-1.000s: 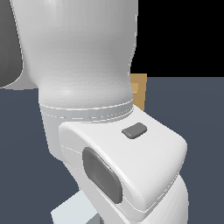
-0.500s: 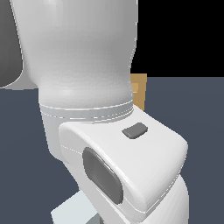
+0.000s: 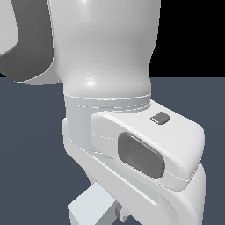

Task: Insert the peg into the horizontal hole in a box.

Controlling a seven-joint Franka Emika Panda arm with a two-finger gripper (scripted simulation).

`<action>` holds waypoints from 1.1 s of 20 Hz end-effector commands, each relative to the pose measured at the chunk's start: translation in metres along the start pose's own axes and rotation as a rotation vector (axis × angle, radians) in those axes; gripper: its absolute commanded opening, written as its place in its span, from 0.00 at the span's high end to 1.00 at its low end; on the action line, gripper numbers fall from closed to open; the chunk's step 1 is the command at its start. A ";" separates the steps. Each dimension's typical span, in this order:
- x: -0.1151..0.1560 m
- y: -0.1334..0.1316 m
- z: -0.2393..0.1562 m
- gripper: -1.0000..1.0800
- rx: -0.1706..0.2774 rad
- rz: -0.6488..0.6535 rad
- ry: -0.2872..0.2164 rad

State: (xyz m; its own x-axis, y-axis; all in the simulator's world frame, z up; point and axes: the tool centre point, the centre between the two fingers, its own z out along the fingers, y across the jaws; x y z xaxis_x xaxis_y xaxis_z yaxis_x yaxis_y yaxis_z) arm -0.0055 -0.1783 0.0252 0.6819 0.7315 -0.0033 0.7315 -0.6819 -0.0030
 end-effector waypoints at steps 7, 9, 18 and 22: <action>0.051 0.015 -0.020 1.00 -0.005 -0.167 0.001; 0.067 0.018 -0.025 1.00 -0.005 -0.222 0.000; 0.147 0.018 -0.052 1.00 -0.006 -0.477 0.000; 0.183 0.011 -0.064 1.00 -0.006 -0.594 0.000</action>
State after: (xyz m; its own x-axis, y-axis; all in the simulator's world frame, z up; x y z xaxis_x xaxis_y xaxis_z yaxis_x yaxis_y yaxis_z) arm 0.1192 -0.0642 0.0812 0.2002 0.9797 -0.0035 0.9797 -0.2003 -0.0025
